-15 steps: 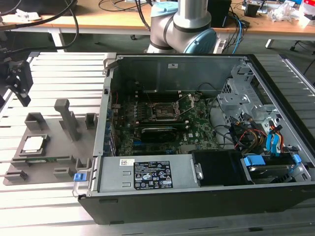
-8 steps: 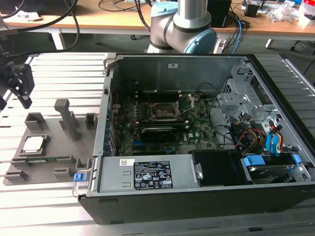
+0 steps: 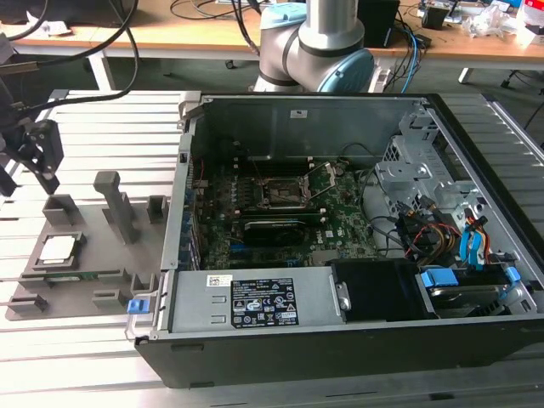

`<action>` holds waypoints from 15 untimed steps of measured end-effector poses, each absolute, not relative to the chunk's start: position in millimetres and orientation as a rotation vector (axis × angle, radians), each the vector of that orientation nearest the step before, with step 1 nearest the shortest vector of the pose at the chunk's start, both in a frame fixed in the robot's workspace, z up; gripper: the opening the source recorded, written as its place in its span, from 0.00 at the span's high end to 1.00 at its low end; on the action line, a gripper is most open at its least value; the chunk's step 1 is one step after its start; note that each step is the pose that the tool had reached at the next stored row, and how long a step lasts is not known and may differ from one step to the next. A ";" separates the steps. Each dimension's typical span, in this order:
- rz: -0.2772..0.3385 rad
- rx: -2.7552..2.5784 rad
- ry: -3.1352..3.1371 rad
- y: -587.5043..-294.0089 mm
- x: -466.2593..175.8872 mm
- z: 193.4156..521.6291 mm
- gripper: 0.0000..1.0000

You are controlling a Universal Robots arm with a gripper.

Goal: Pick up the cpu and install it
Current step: 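Pick up the cpu and move it towards the insertion slot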

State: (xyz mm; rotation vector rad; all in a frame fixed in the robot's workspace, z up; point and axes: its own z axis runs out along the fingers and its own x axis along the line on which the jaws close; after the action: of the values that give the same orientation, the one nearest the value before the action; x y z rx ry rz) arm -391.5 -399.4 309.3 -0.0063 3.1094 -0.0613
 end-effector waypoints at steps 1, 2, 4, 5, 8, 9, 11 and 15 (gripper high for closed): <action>-0.061 -0.006 3.109 -399.4 -391.5 308.6 0.40; -0.061 -0.006 3.109 -399.3 -391.5 307.9 0.40; -0.061 -0.006 3.109 -399.3 -391.5 306.2 0.40; -0.061 -0.006 3.109 -399.4 -391.5 304.8 0.40; -0.061 -0.006 3.109 -399.3 -391.5 300.7 0.40; -0.061 -0.006 3.109 -399.4 -391.5 299.6 0.40; -0.061 -0.006 3.109 -399.3 -391.6 297.0 0.40; -0.061 -0.006 3.109 -399.4 -391.5 293.5 0.40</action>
State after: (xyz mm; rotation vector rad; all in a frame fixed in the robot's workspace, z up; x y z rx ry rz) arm -391.5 -399.4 293.5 -0.0063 3.1094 -0.0612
